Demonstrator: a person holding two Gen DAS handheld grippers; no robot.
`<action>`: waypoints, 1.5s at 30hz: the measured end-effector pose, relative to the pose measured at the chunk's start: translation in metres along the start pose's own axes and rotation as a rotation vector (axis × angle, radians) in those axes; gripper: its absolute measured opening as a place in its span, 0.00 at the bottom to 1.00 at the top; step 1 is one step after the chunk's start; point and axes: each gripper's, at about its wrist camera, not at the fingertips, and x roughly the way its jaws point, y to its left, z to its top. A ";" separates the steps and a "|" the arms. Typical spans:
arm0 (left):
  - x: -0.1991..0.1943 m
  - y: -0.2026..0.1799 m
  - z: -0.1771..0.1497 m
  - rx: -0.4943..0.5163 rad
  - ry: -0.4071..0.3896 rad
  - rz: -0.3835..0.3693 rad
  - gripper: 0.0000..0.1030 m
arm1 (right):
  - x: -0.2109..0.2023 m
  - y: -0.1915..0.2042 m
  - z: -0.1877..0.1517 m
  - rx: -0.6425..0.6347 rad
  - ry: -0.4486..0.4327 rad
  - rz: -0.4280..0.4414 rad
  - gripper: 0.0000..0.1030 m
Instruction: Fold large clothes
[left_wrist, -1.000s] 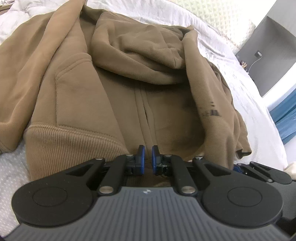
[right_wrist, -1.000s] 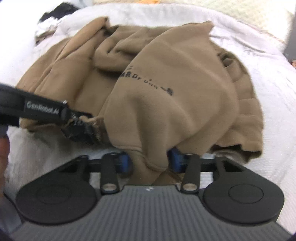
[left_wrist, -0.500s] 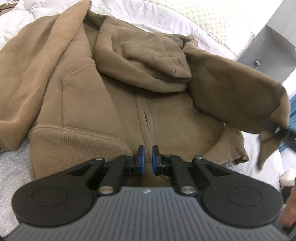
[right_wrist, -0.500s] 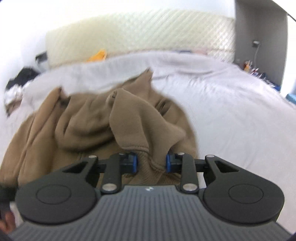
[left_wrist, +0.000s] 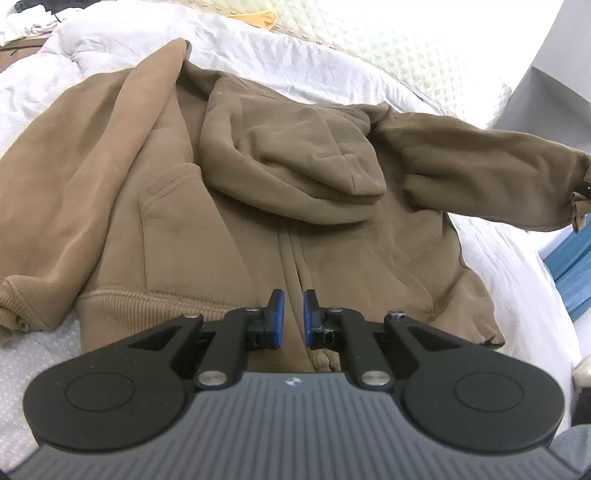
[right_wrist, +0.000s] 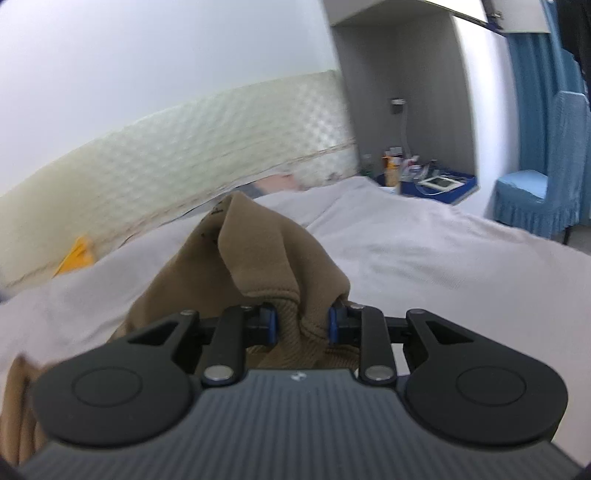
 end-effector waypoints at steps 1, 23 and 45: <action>0.000 0.000 0.001 -0.008 -0.007 0.004 0.12 | 0.014 -0.012 0.013 0.015 0.004 -0.019 0.26; 0.062 -0.017 0.044 -0.008 0.001 0.053 0.12 | 0.302 -0.191 -0.026 0.233 0.274 -0.267 0.34; 0.026 -0.024 0.029 0.091 -0.029 0.038 0.48 | 0.121 -0.049 -0.014 0.026 0.106 -0.123 0.81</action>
